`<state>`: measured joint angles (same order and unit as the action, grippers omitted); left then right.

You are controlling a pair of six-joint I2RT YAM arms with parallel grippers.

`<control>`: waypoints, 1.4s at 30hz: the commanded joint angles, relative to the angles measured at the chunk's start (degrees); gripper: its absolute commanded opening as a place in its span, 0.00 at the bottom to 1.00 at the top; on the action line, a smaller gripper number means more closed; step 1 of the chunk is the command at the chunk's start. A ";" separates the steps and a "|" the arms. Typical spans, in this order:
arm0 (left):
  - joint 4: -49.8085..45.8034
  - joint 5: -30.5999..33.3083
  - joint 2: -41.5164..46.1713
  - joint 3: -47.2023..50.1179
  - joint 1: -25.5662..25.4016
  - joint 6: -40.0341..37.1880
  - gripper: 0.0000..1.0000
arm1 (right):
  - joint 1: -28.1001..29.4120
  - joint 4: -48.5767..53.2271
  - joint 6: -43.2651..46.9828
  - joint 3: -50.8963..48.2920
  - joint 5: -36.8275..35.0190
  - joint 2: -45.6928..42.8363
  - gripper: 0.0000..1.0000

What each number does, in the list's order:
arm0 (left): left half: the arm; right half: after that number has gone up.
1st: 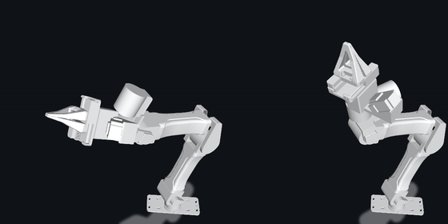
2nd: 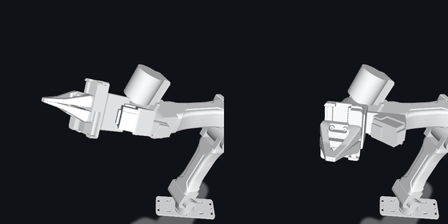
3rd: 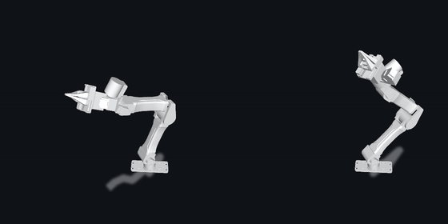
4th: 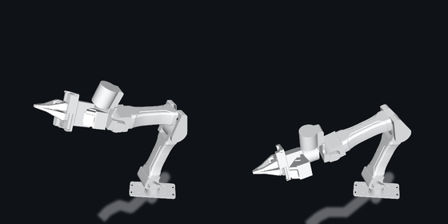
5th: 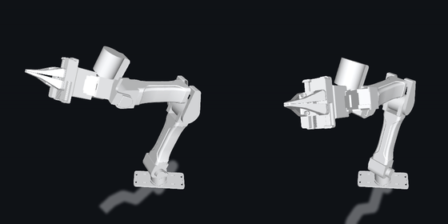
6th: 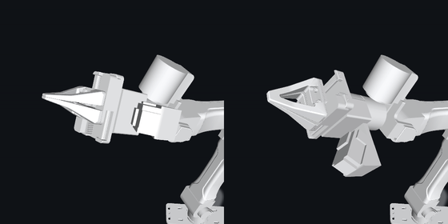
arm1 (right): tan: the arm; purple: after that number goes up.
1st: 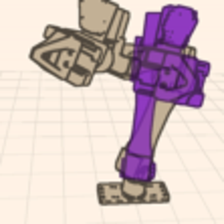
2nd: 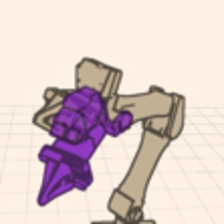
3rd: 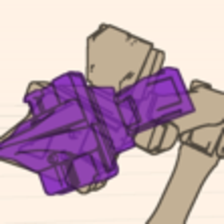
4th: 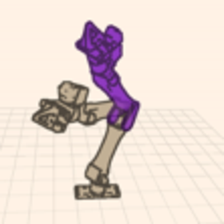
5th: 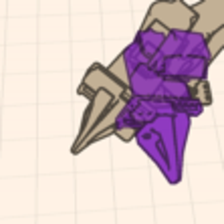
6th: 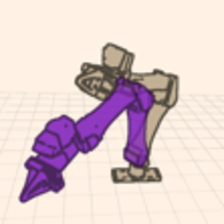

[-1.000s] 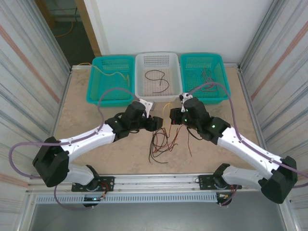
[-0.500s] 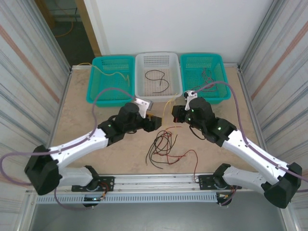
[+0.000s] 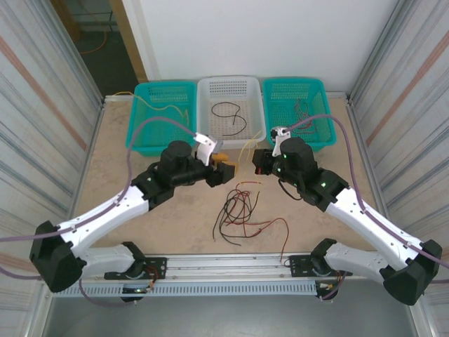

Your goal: Untangle the cables

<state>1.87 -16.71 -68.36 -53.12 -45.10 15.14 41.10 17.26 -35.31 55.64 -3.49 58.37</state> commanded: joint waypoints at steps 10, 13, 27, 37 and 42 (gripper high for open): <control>1.65 0.19 -5.86 -5.83 -0.12 -6.54 0.45 | -0.23 0.59 2.60 1.47 2.98 -0.91 0.00; 1.49 -0.20 -6.39 -6.25 -0.03 -7.34 0.39 | -0.07 0.33 3.03 1.40 3.48 -0.55 0.00; -13.76 -4.73 -0.16 -7.11 1.22 -19.86 0.00 | -0.97 6.21 9.62 -2.41 -18.09 -0.54 0.05; -24.67 -11.16 0.83 -7.67 2.34 -22.17 0.00 | -13.15 4.66 5.48 -3.67 -5.07 -2.72 0.12; -14.66 -12.72 2.57 -4.01 6.56 -13.90 0.00 | -11.39 4.98 6.22 -2.25 -2.69 -2.03 0.33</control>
<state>-17.45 -26.59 -67.77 -58.85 -41.06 -3.44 28.64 21.96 -29.17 51.53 -7.46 56.27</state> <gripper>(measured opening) 0.064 0.318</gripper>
